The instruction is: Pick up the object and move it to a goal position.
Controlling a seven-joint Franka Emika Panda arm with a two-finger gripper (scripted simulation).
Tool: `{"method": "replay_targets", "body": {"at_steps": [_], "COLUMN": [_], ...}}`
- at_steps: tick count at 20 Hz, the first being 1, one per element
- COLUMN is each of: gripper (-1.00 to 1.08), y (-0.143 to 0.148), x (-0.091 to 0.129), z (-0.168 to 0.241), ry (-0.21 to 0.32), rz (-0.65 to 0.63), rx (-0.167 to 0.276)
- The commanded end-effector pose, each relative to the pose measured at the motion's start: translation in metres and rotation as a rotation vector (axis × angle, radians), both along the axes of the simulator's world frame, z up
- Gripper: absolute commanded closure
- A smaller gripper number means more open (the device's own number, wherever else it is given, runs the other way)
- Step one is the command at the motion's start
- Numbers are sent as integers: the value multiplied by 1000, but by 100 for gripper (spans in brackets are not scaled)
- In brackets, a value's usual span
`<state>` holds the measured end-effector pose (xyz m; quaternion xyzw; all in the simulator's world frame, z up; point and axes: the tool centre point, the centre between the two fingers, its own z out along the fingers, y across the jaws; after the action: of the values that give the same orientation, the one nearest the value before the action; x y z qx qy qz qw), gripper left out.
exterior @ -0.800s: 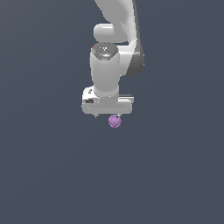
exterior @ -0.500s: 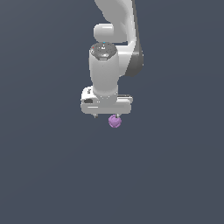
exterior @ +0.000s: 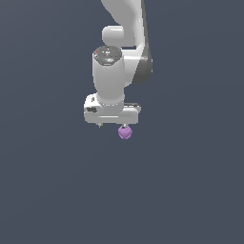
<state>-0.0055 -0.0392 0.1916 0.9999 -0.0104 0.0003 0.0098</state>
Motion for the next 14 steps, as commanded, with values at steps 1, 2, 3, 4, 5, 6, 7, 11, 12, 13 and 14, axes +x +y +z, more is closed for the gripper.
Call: {"method": "replay_targets", "body": {"at_steps": [1, 2, 3, 4, 5, 6, 7, 11, 12, 13, 14], "gripper": [-92, -92, -92, -92, -92, -92, -92, -92, -92, -92, -92], "y": [1, 1, 2, 2, 3, 4, 5, 11, 13, 15, 17], "x": [-1, -1, -2, -2, -3, -4, -6, -12, -14, -16, -19], "z": [-1, -2, -3, -5, -7, -9, -11, -23, -26, -30, -34], "ry": [0, 0, 1, 1, 1, 1, 2, 3, 3, 4, 4], "rz": [7, 12, 20, 28, 39, 51, 64, 133, 154, 177, 201], "rx": [0, 0, 0, 0, 0, 0, 0, 1, 1, 2, 2]}}
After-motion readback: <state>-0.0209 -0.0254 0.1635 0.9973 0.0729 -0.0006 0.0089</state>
